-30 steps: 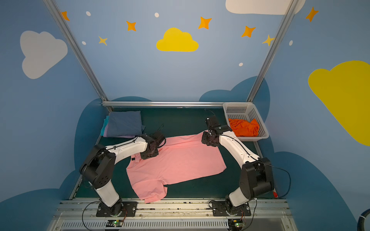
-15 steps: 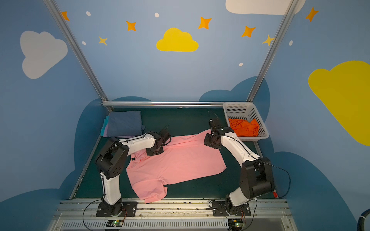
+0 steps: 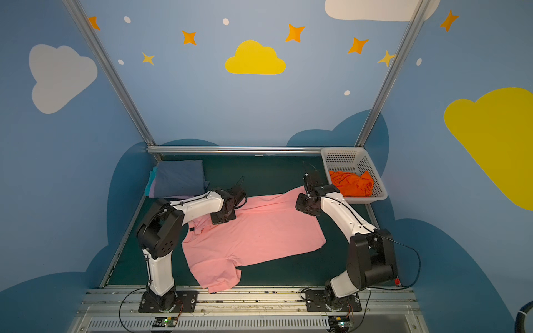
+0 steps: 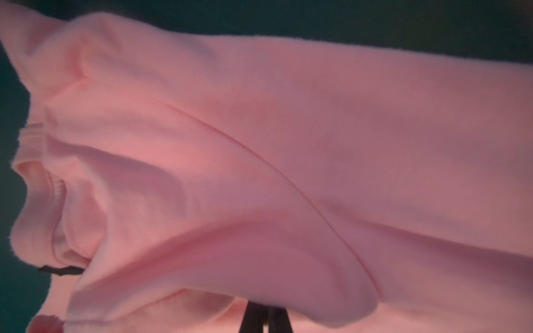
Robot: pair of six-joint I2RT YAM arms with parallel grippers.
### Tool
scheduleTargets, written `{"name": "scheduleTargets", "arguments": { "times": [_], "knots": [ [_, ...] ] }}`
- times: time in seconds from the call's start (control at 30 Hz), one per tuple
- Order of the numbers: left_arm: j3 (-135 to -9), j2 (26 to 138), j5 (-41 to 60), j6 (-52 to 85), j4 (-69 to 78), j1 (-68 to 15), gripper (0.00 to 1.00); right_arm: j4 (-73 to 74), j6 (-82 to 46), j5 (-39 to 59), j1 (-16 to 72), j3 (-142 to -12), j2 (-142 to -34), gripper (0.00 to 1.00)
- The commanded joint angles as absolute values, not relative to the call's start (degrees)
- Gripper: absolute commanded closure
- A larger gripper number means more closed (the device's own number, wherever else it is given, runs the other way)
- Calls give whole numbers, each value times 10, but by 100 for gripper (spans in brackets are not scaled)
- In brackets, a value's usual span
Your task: Fold and stack the t-shirts
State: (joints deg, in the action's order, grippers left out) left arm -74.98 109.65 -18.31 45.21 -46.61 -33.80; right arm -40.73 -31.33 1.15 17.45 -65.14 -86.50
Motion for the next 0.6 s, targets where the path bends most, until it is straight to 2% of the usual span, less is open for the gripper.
{"name": "scheduleTargets", "arguments": {
  "times": [0.0, 0.3, 0.57],
  "knots": [
    [-741, 1034, -156, 453, -501, -348, 96, -411, -322, 19, 173, -642, -840, 57],
    [-689, 1003, -83, 473, -489, -371, 96, -418, -318, 18, 174, -628, -817, 57],
    [-707, 1068, -30, 476, -459, -395, 96, -425, -315, 13, 174, -623, -807, 57]
  ]
}}
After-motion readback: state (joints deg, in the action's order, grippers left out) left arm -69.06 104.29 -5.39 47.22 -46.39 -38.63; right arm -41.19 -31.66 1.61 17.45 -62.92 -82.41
